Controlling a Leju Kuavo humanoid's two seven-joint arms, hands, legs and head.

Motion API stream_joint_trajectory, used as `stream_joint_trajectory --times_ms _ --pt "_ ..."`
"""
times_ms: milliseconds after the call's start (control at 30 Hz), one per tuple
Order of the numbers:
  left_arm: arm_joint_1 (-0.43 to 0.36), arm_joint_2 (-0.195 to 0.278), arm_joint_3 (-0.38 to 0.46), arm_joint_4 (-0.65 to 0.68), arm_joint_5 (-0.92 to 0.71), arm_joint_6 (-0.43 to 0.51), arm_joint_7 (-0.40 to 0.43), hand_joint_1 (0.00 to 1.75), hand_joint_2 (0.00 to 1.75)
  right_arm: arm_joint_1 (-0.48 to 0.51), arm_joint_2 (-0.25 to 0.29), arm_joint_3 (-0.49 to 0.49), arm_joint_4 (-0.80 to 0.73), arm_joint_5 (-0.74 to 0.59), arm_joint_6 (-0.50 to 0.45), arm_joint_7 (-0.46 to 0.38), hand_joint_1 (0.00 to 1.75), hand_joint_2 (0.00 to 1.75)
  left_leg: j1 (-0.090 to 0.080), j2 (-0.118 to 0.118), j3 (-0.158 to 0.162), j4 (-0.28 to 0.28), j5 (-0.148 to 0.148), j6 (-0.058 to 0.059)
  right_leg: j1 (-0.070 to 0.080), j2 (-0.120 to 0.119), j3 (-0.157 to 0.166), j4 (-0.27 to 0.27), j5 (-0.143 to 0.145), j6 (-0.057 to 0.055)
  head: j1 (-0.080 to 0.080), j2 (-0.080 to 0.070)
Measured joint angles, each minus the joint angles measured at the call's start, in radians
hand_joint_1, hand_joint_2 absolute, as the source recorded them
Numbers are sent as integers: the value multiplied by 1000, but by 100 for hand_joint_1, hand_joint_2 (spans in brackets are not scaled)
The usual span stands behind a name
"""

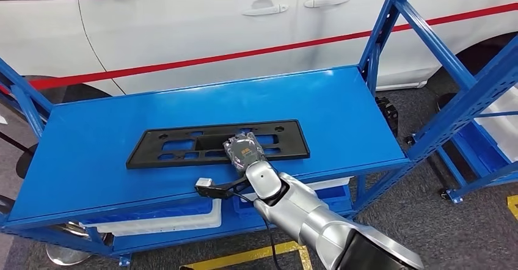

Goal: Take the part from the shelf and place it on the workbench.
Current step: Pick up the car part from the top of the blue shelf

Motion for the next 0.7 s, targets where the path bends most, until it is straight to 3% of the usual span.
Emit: stream_joint_trajectory --times_ms 67,100,133,233,267,333,400,467,533,567,600,633,700 --pt "2 0 0 0 0 0 0 0 0 2 0 0 2 0 1 -2 175 175 2 0 -57 121 -44 -6 1 0 -1 1 -1 -2 -1 0" --pt "2 0 0 0 1 0 -1 0 0 2 0 0 3 0 1 -3 175 175 2 0 -66 138 -40 -8 1 0 0 2 -1 -2 -1 0" --pt "3 0 0 0 1 0 -2 0 0 2 0 0 3 0 2 -5 175 175 3 0 -54 113 -15 -9 1 0 1 3 -2 -1 -1 0" --pt "2 1 0 0 1 -1 -4 0 0 0 0 -2 3 -2 2 -7 175 175 5 1 40 -84 76 -3 2 3 5 10 -9 8 -1 0" --pt "2 1 0 0 0 -2 -6 0 0 0 -1 -4 3 -3 1 -8 175 175 4 0 59 -123 86 0 4 4 3 13 -11 12 0 0" --pt "3 1 0 0 -1 -7 -18 0 0 -1 -2 -9 4 -5 -1 -9 175 175 -1 -1 66 -141 84 10 7 5 0 14 -10 21 0 0" --pt "4 1 0 0 -3 -12 -38 0 87 -1 -4 -15 4 -5 -6 -10 175 175 2 0 67 -146 89 23 5 5 -2 17 -14 31 0 0" --pt "3 0 -2 0 -6 -15 -56 0 175 0 -8 -17 4 -3 -13 -8 175 175 5 2 68 -153 94 37 2 5 -28 75 -53 41 1 0" --pt "3 0 -4 0 -7 -16 -65 0 175 3 -13 -18 4 2 -24 -3 175 175 5 3 65 -154 96 43 0 4 -84 195 -114 48 1 0" --pt "4 0 -5 0 -7 -17 -67 0 175 4 -16 -19 4 5 -30 3 175 175 4 3 64 -153 96 43 -1 4 -111 249 -133 50 1 0" --pt "5 0 -5 0 -7 -19 -69 0 175 4 -19 -21 4 9 -38 11 175 175 4 2 64 -152 96 44 -2 4 -126 277 -135 52 1 0" --pt "6 -1 -6 0 -7 -20 -71 0 175 0 -24 -25 3 16 -45 24 175 175 4 1 63 -151 96 43 -2 4 -123 269 -118 52 1 0" --pt "7 -1 -6 0 -7 -21 -75 0 175 -20 -37 -44 -8 36 -57 55 175 175 4 -2 62 -146 93 40 -3 3 -76 162 -50 48 1 0"
